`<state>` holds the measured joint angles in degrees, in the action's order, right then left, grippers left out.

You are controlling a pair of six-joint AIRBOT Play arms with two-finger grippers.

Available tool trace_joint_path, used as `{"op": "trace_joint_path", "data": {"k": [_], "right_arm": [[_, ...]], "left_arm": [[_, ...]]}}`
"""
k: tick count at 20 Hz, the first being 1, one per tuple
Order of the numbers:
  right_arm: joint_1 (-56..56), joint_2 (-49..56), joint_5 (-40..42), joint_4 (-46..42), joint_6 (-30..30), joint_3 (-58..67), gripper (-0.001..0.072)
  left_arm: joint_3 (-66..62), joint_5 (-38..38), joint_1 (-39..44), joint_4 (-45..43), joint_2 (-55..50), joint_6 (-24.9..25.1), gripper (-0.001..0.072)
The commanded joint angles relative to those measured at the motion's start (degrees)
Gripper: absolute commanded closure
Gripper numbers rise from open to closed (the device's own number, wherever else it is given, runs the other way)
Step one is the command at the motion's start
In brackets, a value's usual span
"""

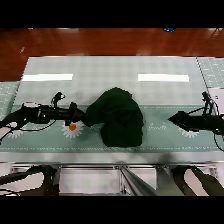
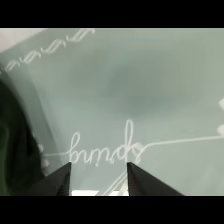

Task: Fold the shirts.

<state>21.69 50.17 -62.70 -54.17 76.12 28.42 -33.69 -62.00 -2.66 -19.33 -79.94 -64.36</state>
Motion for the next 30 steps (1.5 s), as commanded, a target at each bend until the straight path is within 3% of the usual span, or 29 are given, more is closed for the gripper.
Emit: {"op": "trace_joint_path", "data": {"k": [1,4,9,17,18,19,20,25,28,30], "right_arm": [[-0.9,0.0,-4.5,4.5,-0.2,-3.2,0.0306],[-10.9,0.0,-3.6,6.6,1.4,-4.7,0.0306],[-27.9,1.7,7.0,9.6,8.8,-4.7,0.0306],[-38.9,12.9,13.4,18.2,7.0,-3.8,0.0315],[-39.6,13.4,14.3,18.2,6.8,-2.9,0.0422],[-39.8,13.7,14.6,18.2,4.5,-1.6,0.0657],[-39.3,13.5,14.0,17.8,2.1,0.3,0.0689],[-24.8,8.6,0.1,0.2,5.0,26.3,0.0690],[-18.4,8.2,-8.3,-3.2,5.1,49.4,0.0690],[-18.3,8.2,-11.3,-3.9,5.0,62.6,0.0690]], "left_arm": [[-0.5,-0.2,0.3,0.1,-0.1,1.8,0.0682],[-0.5,-0.1,0.5,0.1,-0.1,1.8,0.0682],[-0.5,-0.2,0.5,0.1,-0.1,1.8,0.0682],[-0.5,-0.2,0.5,0.1,-0.1,1.8,0.0682],[-0.6,-0.1,0.5,0.2,-0.1,1.8,0.0681],[-1.1,-0.2,0.2,0.3,0.0,1.8,0.0681],[-2.1,-0.4,-0.6,0.4,0.4,1.8,0.0682],[-14.4,-4.0,-9.4,8.0,10.1,1.6,0.0682],[-25.5,-1.6,-13.9,17.0,17.8,1.6,0.0682],[-33.6,0.1,-15.0,17.6,22.0,1.5,0.0682]]}}
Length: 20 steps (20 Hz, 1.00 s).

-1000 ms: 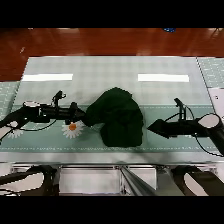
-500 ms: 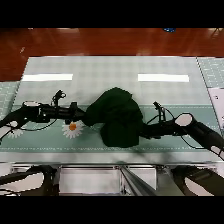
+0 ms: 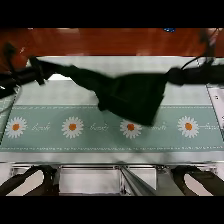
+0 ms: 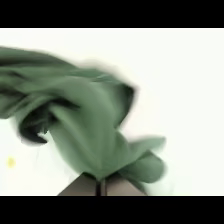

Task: Fold the shirts.

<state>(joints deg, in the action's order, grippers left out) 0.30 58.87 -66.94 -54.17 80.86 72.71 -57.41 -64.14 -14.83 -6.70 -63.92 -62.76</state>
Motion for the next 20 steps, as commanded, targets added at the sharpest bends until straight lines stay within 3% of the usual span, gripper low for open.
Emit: {"op": "trace_joint_path", "data": {"k": [1,4,9,14,17,20], "right_arm": [[2.7,-0.5,-8.4,-3.7,0.3,23.7,0.0690],[1.3,-2.1,-10.8,-4.0,0.3,35.6,0.0690],[1.3,-11.0,-12.4,-7.9,0.2,38.7,0.0690],[1.3,-18.2,-20.1,-15.6,2.7,38.7,0.0689],[1.3,-20.5,-25.4,-18.9,5.4,35.1,0.0689],[1.3,-21.8,-25.6,-17.4,6.8,25.2,0.0689]], "left_arm": [[-13.8,2.7,-2.8,4.9,7.9,0.0,0.0682],[-23.3,4.2,-2.8,1.8,13.4,-0.1,0.0682],[-31.8,7.6,-2.8,-13.2,24.5,-3.4,0.0682],[-31.7,7.2,-2.8,-39.2,37.1,-14.7,0.0682],[-31.3,-2.4,-2.8,-51.7,40.4,-21.9,0.0682],[-24.5,-15.2,-2.8,-52.8,40.5,-24.6,0.0682]]}}
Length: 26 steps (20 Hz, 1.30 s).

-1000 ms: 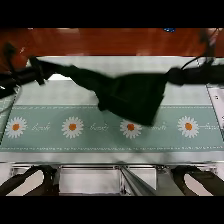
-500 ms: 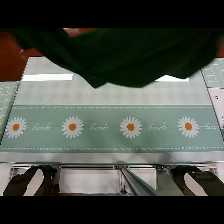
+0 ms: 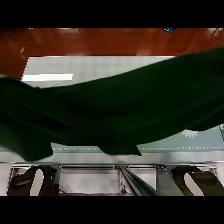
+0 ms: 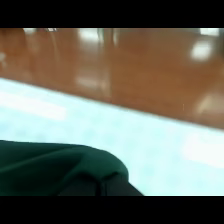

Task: Fold the shirts.

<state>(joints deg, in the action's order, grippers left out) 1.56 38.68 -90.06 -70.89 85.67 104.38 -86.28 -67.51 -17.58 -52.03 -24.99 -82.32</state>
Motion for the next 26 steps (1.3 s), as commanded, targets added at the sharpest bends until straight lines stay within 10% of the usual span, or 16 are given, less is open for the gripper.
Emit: {"op": "trace_joint_path", "data": {"k": [1,5,10,16,21,22,24,26], "right_arm": [[0.0,-1.6,-1.9,0.9,1.9,-10.9,0.0689],[0.0,0.3,8.3,4.0,-0.2,-30.9,0.0689],[0.2,16.3,22.7,0.9,-2.4,-41.3,0.0689],[0.5,41.6,31.1,4.0,-2.8,-31.2,0.0689],[0.8,54.2,32.1,7.4,1.4,-20.2,0.0689],[1.2,55.4,31.5,7.6,2.0,-18.0,0.0652],[3.0,55.7,28.9,7.7,3.1,-14.3,0.0303],[6.9,54.8,22.1,7.4,3.1,-11.2,0.0303]], "left_arm": [[8.5,-15.0,0.0,-7.5,1.6,-6.4,0.0682],[32.6,-15.0,0.0,-5.3,1.4,-6.3,0.0682],[59.3,8.0,0.3,1.7,-4.5,-3.8,0.0681],[59.5,31.3,5.2,8.6,-23.0,-2.3,0.0681],[51.3,34.4,9.7,8.8,-37.2,-2.1,0.0680],[48.7,33.2,9.6,8.8,-39.4,-2.1,0.0638],[43.3,29.1,8.1,8.1,-42.1,-2.0,0.0206],[38.1,22.3,4.2,2.6,-42.5,-1.7,0.0199]]}}
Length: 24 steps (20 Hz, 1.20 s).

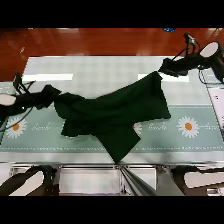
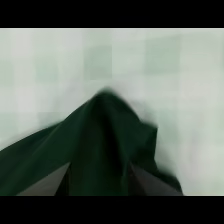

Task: Fold the shirts.

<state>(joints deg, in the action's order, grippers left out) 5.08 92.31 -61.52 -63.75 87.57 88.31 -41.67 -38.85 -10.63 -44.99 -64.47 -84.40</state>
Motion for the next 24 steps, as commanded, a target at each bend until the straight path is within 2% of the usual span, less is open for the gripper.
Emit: {"op": "trace_joint_path", "data": {"k": [1,3,4,7,9,12,17,21,22,23,24], "right_arm": [[5.9,0.1,-9.7,-0.5,1.1,4.9,0.0304],[11.8,-2.0,-16.7,-1.0,-0.1,3.2,0.0305],[14.8,-3.8,-17.7,-1.1,-0.7,-0.1,0.0305],[21.0,-12.2,-11.8,0.0,-3.8,-18.1,0.0305],[24.2,-18.0,-6.4,4.8,-8.0,-30.4,0.0305],[27.4,-23.6,-4.7,13.0,-14.4,-40.6,0.0305],[27.5,-25.5,-6.5,13.3,-16.4,-42.8,0.0305],[27.5,-25.4,-6.4,13.2,-16.4,-42.8,0.0305],[27.5,-25.4,-6.4,13.1,-16.4,-42.9,0.0305],[27.5,-25.4,-6.3,12.5,-16.3,-42.9,0.0305],[27.5,-25.4,-6.0,11.0,-16.1,-42.9,0.0305]], "left_arm": [[-8.3,-10.3,-5.5,-6.9,-2.9,0.1,0.0199],[-9.1,-18.4,-11.7,-8.2,-2.9,0.6,0.0199],[-7.8,-21.4,-14.3,-8.2,-2.9,1.6,0.0200],[0.4,-26.0,-17.0,-7.9,-2.9,5.0,0.0200],[6.0,-24.8,-17.0,-5.2,-3.0,8.0,0.0200],[9.8,-22.0,-16.9,1.2,-4.0,9.3,0.0201],[9.7,-21.6,-16.4,13.8,-11.6,17.0,0.0201],[9.7,-18.9,-12.8,15.9,-15.8,17.8,0.0208],[9.7,-17.9,-11.8,15.9,-15.9,18.1,0.0375],[9.7,-17.7,-11.3,16.0,-15.8,19.4,0.0688],[9.5,-17.9,-11.1,16.3,-15.6,20.3,0.0682]]}}
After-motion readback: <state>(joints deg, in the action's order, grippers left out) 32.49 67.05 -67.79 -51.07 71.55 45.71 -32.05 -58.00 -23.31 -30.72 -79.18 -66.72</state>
